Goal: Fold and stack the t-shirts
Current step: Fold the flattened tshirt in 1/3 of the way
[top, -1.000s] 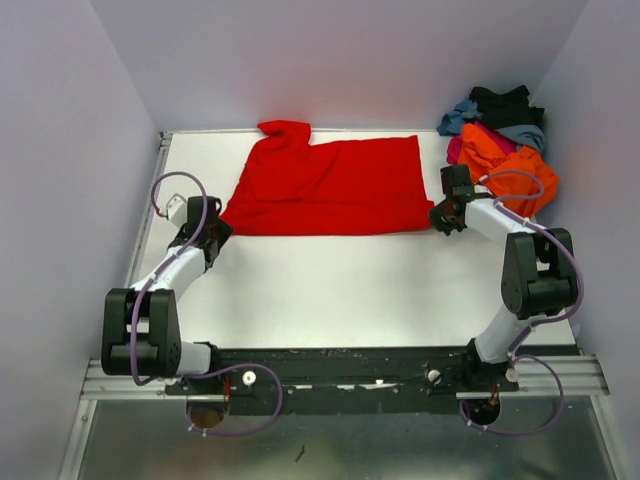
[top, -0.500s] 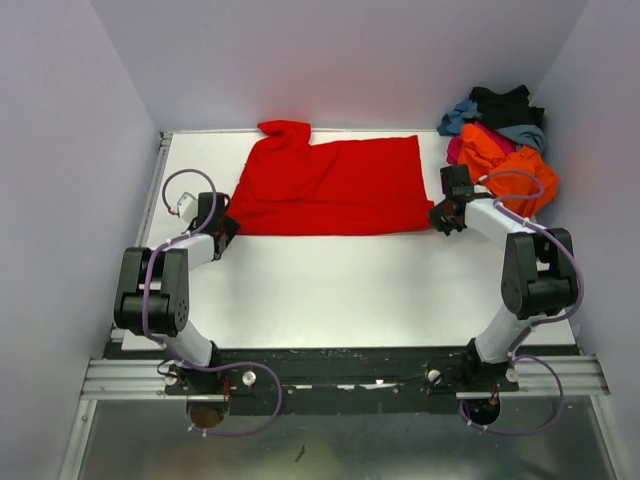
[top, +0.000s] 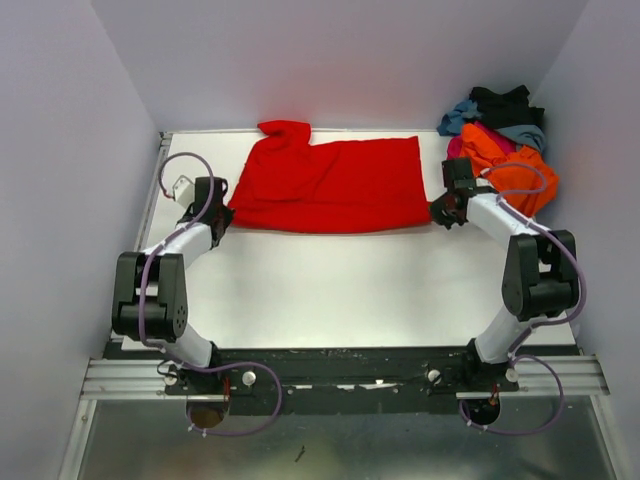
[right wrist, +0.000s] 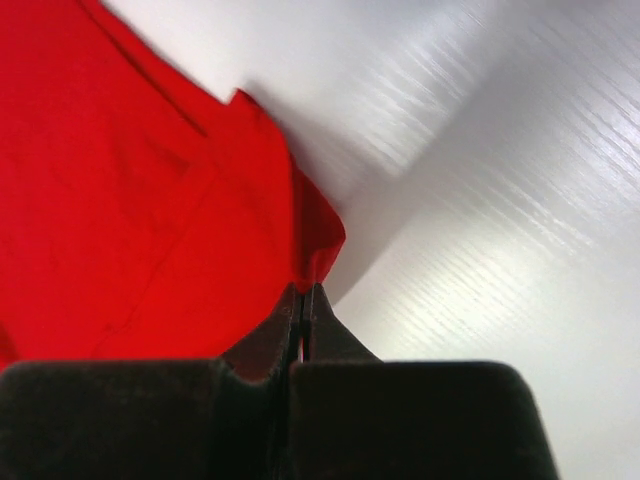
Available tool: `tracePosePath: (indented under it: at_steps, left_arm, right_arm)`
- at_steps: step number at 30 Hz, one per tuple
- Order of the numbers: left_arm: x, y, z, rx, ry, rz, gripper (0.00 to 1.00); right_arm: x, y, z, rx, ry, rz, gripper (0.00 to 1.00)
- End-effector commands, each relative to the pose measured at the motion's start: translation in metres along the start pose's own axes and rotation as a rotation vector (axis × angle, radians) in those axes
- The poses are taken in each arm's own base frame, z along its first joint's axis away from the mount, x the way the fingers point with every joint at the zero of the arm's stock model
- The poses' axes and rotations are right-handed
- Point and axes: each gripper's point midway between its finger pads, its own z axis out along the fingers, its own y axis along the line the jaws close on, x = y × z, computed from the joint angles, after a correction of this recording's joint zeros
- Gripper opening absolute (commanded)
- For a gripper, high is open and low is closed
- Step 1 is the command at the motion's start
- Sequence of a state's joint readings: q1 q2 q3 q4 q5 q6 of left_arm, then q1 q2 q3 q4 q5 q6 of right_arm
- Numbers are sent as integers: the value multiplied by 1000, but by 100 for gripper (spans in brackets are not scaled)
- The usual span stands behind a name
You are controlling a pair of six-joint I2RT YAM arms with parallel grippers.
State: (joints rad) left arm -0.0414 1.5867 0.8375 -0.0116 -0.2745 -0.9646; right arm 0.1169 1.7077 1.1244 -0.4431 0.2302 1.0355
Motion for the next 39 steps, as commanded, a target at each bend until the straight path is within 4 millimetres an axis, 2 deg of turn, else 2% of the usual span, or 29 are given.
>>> tracePosePath:
  at_steps: [1, 4, 7, 10, 13, 17, 19, 22, 24, 27, 29, 32, 33, 38, 39]
  left_arm:
    - [-50, -38, -30, 61, -97, 14, 0]
    - [-86, -71, -51, 111, -146, 18, 0]
    - [-123, -104, -80, 163, -191, 18, 0]
    - [-163, -136, -127, 261, -267, -2, 0]
    - [-199, -155, -188, 362, -359, -21, 0]
    - [-224, -155, -250, 417, -436, -19, 0]
    - [-234, -149, -279, 444, -486, -32, 0]
    - [-245, -146, -306, 462, -526, -37, 0]
    - [-253, -150, -313, 469, -541, -45, 0]
    - [-262, -165, -312, 480, -539, -45, 0]
    - [-264, -177, -298, 476, -521, -45, 0]
    - [-278, -197, -279, 469, -524, -48, 0]
    - [-280, -205, -268, 459, -513, -43, 0]
    - [-302, -251, -236, 488, -505, -44, 0]
    - [-309, -259, -235, 501, -513, -50, 0]
  right_arm:
    - [-32, 34, -36, -68, -58, 25, 1]
    - [-58, 60, -62, -123, -108, 44, 1]
    - [-82, 90, -97, -218, -149, 48, 1]
    - [-108, 113, -148, -323, -207, 51, 0]
    - [-129, 118, -207, -437, -290, 62, 1]
    - [-143, 113, -273, -583, -390, 62, 1]
    - [-148, 106, -299, -631, -432, 65, 1]
    - [-155, 105, -330, -692, -481, 60, 1]
    - [-161, 109, -343, -716, -499, 58, 1]
    - [-168, 121, -346, -724, -500, 67, 1]
    - [-171, 132, -336, -716, -483, 68, 1]
    - [-176, 154, -321, -706, -452, 63, 1]
    - [-178, 163, -312, -701, -437, 54, 1]
    - [-198, 210, -291, -720, -398, 59, 1]
    - [-205, 219, -294, -739, -407, 62, 1]
